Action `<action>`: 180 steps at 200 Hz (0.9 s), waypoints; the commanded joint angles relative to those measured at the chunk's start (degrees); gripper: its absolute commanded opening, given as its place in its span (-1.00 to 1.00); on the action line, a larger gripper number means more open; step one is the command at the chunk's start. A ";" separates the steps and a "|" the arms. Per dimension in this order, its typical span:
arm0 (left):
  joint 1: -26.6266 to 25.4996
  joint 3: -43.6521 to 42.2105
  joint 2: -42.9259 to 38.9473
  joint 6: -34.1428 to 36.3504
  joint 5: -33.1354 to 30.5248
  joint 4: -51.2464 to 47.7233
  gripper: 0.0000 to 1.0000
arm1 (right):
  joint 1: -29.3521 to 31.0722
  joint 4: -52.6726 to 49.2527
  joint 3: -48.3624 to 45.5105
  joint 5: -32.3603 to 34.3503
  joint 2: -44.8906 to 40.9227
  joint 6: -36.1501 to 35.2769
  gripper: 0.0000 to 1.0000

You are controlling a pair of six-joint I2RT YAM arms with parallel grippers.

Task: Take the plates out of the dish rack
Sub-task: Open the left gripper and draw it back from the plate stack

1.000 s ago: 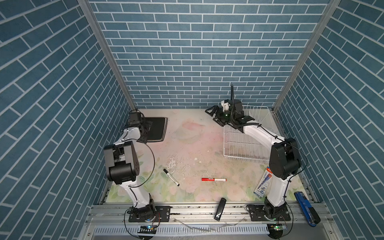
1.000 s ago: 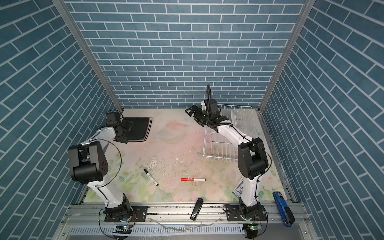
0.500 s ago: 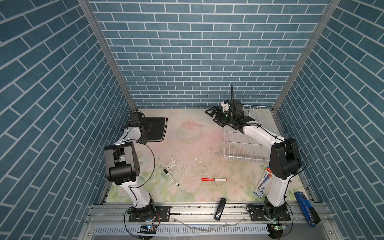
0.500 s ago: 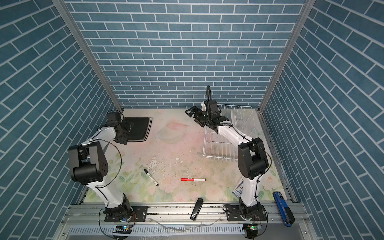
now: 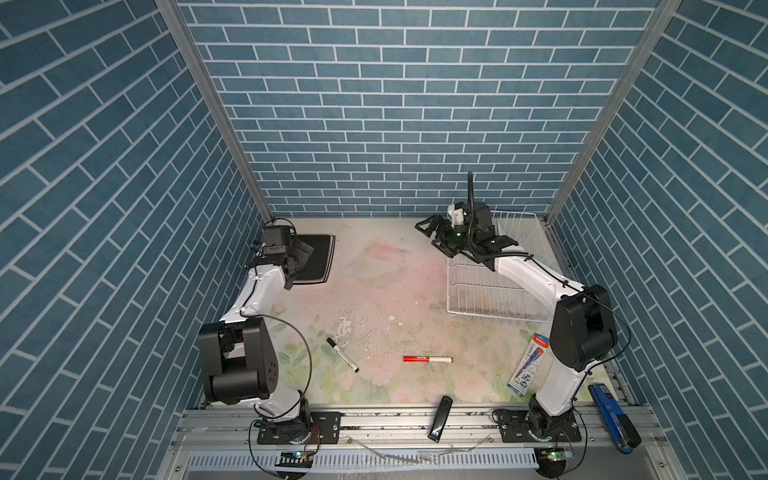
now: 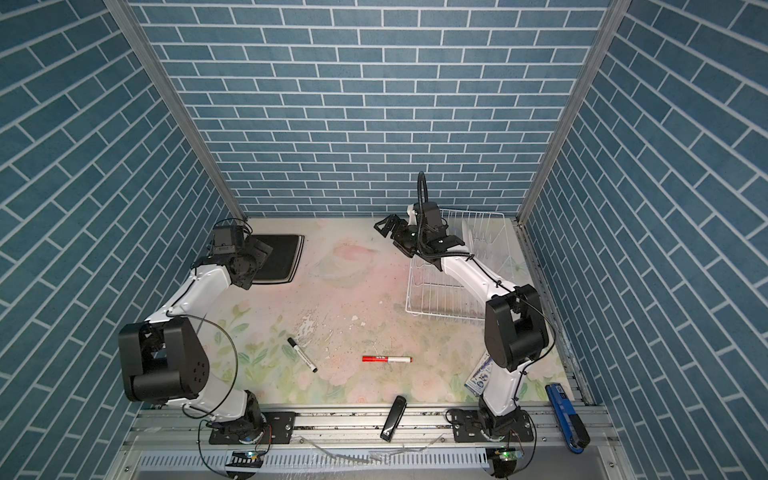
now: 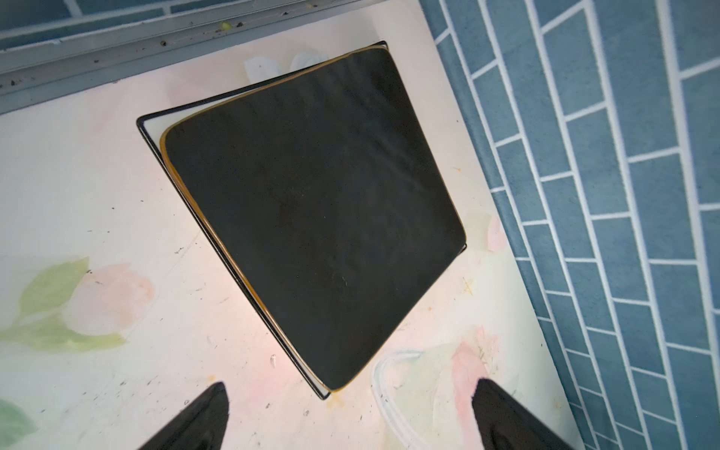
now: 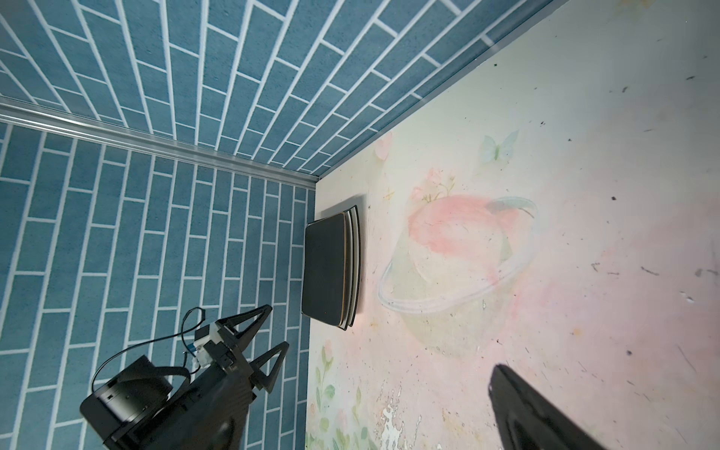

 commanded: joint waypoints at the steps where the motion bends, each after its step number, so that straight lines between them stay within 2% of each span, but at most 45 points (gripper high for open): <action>1: -2.65 -2.85 -3.77 6.29 -3.46 1.75 0.99 | 0.27 -2.62 -2.40 2.79 -3.84 -2.64 0.93; 50: -10.20 -9.56 -12.45 15.39 -7.24 8.24 0.99 | 0.58 -8.59 -3.72 6.66 -7.63 -7.04 0.93; 97: -20.76 -10.71 -15.98 23.65 -14.69 6.45 0.99 | 2.30 -18.51 -1.92 15.37 -10.14 -12.73 0.97; 108: -23.07 -11.50 -17.03 24.18 -16.10 6.58 0.99 | 3.17 -21.88 -0.93 18.85 -10.47 -14.19 0.97; 144: -29.76 -16.50 -21.32 24.92 -16.93 10.37 0.99 | 7.58 -31.14 2.07 38.66 -11.69 -20.24 0.97; 180: -36.24 -19.54 -23.49 24.45 -18.68 11.75 0.99 | 9.30 -40.10 5.64 55.06 -10.53 -20.87 0.97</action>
